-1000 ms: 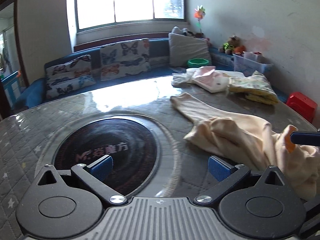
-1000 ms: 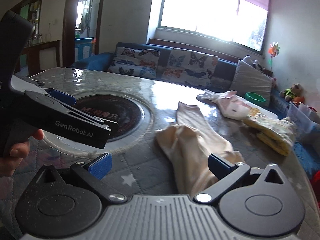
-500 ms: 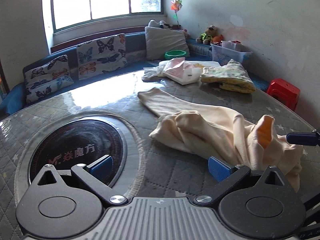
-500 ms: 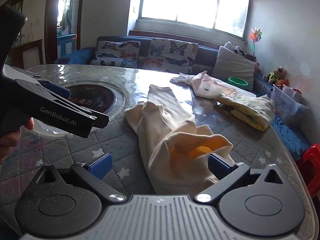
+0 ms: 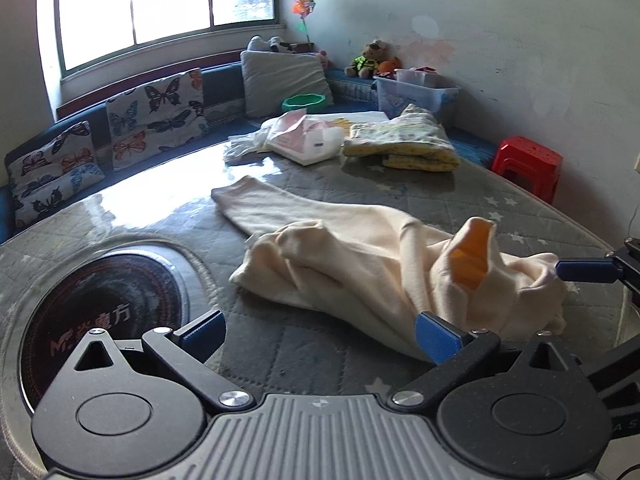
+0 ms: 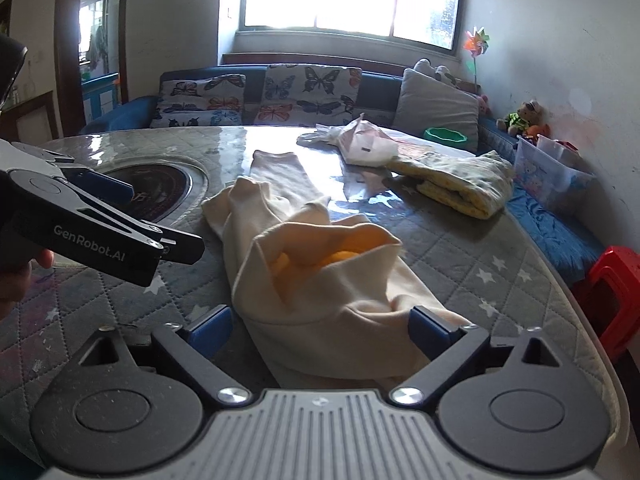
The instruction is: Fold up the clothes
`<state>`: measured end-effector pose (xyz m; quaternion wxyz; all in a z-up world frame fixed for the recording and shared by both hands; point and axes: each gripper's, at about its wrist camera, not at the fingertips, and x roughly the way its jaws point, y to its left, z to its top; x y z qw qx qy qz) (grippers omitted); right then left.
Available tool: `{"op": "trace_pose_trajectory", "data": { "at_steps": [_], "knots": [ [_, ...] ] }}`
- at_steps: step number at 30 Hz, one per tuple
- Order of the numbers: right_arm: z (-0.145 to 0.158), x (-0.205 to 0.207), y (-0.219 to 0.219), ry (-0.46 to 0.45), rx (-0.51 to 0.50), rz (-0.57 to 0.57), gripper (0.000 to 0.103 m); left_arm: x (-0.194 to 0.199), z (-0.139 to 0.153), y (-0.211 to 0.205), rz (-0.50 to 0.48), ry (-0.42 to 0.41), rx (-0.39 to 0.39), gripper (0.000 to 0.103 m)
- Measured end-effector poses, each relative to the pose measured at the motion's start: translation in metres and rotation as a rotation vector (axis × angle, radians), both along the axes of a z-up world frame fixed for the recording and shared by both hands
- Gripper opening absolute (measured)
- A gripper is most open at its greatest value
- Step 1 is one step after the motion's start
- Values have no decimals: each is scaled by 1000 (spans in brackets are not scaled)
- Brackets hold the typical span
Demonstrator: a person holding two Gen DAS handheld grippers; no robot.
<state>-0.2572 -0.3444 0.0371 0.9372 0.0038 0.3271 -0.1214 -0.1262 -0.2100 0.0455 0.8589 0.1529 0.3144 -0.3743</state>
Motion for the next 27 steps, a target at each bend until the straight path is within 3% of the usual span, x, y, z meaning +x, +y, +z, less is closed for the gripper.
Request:
{"op": "trace_pose_trajectory", "data": {
  "at_steps": [5, 11, 14, 17, 21, 24, 27],
  "knots": [
    [1, -9, -11, -5, 8, -33, 80, -3, 7, -15, -55, 9, -22, 97],
    [4, -13, -26, -18, 14, -61, 72, -1, 5, -37, -101, 30, -13, 87],
    [7, -10, -29, -30, 13, -54, 66, 2, 1, -46, -118, 50, -3, 76],
    [9, -4, -33, -43, 24, -46, 60, 4, -4, -52, -132, 75, 2, 58],
    [8, 8, -39, -50, 48, -31, 56, 8, -8, -53, -150, 111, -6, 26],
    [7, 19, -46, -53, 78, -28, 55, 7, -7, -50, -175, 125, -24, 18],
    [4, 31, -54, -52, 111, -34, 55, 9, -1, -48, -185, 135, -41, 19]
  ]
}}
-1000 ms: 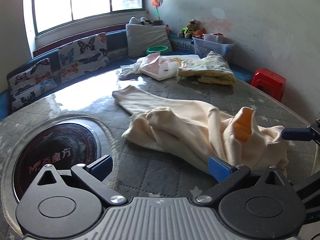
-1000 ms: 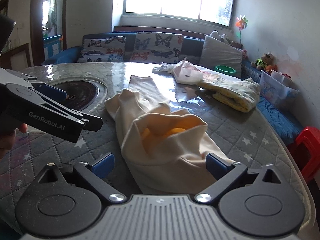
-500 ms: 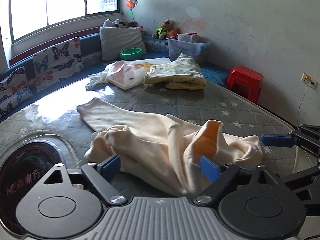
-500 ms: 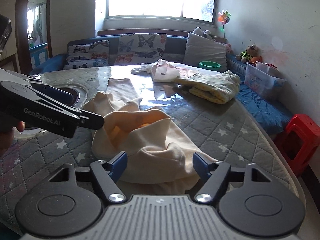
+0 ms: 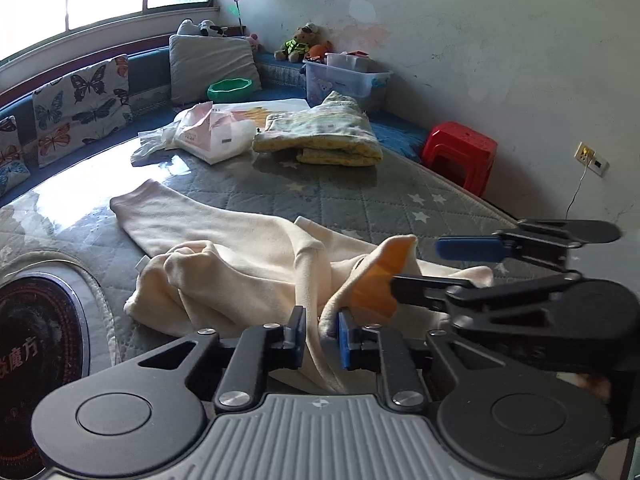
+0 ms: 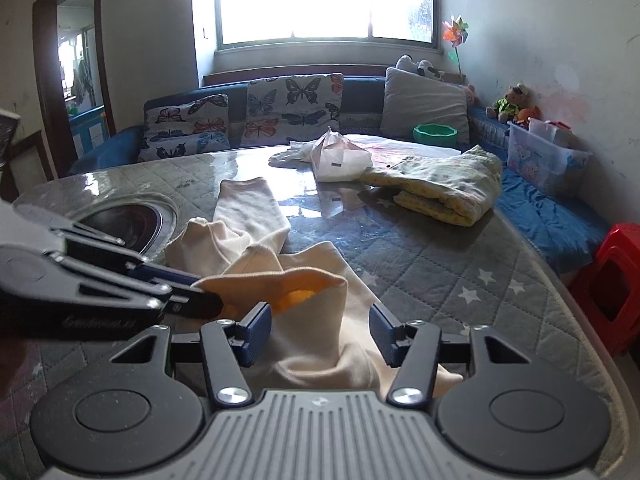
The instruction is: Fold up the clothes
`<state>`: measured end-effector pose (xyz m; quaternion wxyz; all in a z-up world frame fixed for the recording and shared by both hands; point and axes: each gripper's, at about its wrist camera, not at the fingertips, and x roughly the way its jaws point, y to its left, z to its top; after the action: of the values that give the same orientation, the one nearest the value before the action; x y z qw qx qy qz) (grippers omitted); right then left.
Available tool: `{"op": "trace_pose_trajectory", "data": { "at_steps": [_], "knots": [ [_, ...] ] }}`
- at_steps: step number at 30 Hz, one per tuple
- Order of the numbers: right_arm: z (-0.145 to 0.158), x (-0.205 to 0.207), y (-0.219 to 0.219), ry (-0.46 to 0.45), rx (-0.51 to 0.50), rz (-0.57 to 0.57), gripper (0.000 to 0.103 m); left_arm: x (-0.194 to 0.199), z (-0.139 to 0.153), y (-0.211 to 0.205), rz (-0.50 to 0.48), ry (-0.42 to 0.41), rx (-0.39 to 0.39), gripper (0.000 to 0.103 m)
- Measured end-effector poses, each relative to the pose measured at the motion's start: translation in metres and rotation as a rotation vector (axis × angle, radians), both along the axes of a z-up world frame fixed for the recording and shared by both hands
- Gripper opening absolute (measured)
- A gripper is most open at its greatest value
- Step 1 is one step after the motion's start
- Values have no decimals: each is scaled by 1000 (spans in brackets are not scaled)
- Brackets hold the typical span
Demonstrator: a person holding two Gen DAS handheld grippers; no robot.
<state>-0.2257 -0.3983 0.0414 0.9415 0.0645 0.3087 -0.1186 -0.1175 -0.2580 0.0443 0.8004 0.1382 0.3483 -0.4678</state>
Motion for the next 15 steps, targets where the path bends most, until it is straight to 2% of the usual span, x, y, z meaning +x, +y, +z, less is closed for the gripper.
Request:
{"op": "trace_pose_trajectory", "data": {
  "at_steps": [2, 6, 10, 15],
  "knots": [
    [-3, 7, -5, 1, 14, -7, 53, 3, 8, 2, 6, -5, -23, 24],
    [-11, 15, -13, 11, 70, -5, 42, 13, 20, -2, 34, -3, -42, 43],
    [-15, 15, -12, 6, 80, 9, 27, 28, 22, -18, 64, 5, -29, 45],
    [-14, 12, -7, -15, 56, 31, 17, 51, 11, -44, 96, 109, -8, 47]
  ]
}}
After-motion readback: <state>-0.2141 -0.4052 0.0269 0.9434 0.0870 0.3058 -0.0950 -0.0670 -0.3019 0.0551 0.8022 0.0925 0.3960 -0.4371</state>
